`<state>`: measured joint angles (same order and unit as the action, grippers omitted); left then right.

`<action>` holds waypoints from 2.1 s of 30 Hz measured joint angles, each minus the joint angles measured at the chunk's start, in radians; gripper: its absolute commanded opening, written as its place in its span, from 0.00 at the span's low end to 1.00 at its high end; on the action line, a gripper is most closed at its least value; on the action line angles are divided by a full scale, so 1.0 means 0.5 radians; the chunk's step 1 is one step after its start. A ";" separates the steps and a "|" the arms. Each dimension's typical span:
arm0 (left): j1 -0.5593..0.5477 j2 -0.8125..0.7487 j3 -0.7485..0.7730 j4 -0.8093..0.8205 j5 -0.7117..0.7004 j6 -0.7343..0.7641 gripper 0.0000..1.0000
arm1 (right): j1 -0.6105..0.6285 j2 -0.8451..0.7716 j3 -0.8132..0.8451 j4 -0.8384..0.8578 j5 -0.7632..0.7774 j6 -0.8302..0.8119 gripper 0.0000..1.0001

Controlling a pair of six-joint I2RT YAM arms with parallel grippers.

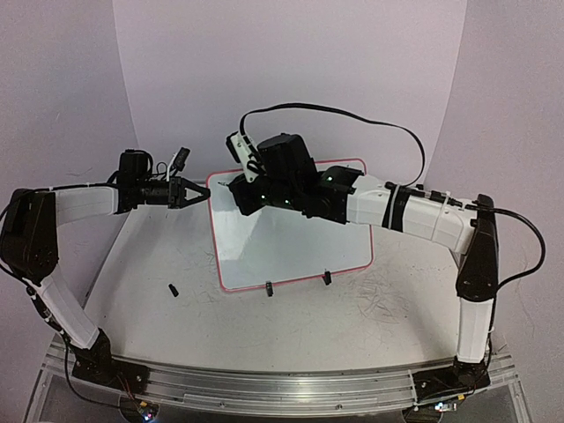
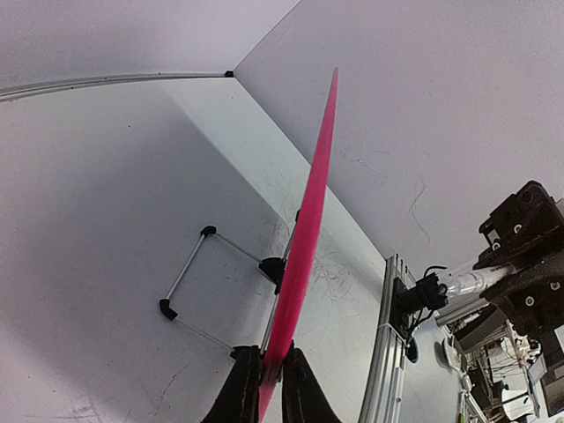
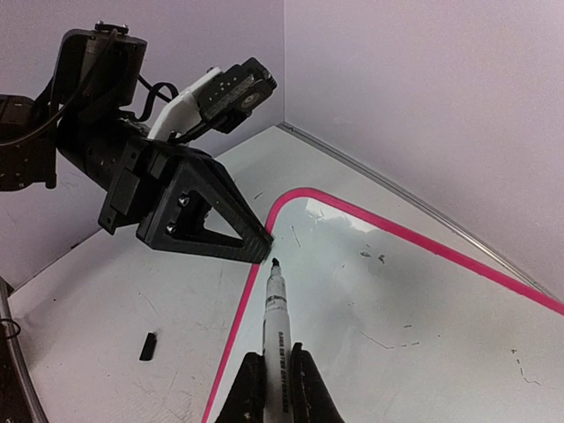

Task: Write a sentence on the whiteboard
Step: Hold the whiteboard at the center of the board, then write a sentence on the whiteboard.

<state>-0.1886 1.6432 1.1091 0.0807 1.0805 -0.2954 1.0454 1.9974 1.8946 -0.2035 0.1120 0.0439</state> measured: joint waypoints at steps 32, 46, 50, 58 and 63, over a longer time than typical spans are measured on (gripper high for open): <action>-0.001 0.081 0.000 0.039 0.061 0.076 0.02 | 0.028 0.293 0.325 -0.150 0.081 -0.007 0.00; -0.002 0.081 0.000 0.050 0.058 0.092 0.00 | 0.053 0.253 0.218 -0.162 0.082 0.010 0.00; -0.002 0.081 -0.001 0.051 0.055 0.092 0.00 | 0.054 0.254 0.225 -0.165 0.097 0.010 0.00; -0.003 0.080 -0.001 0.051 0.055 0.092 0.00 | 0.059 0.261 0.327 -0.157 0.159 0.009 0.00; -0.005 0.079 -0.001 0.052 0.054 0.092 0.00 | 0.063 0.302 0.388 -0.146 0.187 0.009 0.00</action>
<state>-0.1909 1.6829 1.1088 0.1066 1.1076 -0.2497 1.0771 2.1482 2.0884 -0.2765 0.2057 0.0483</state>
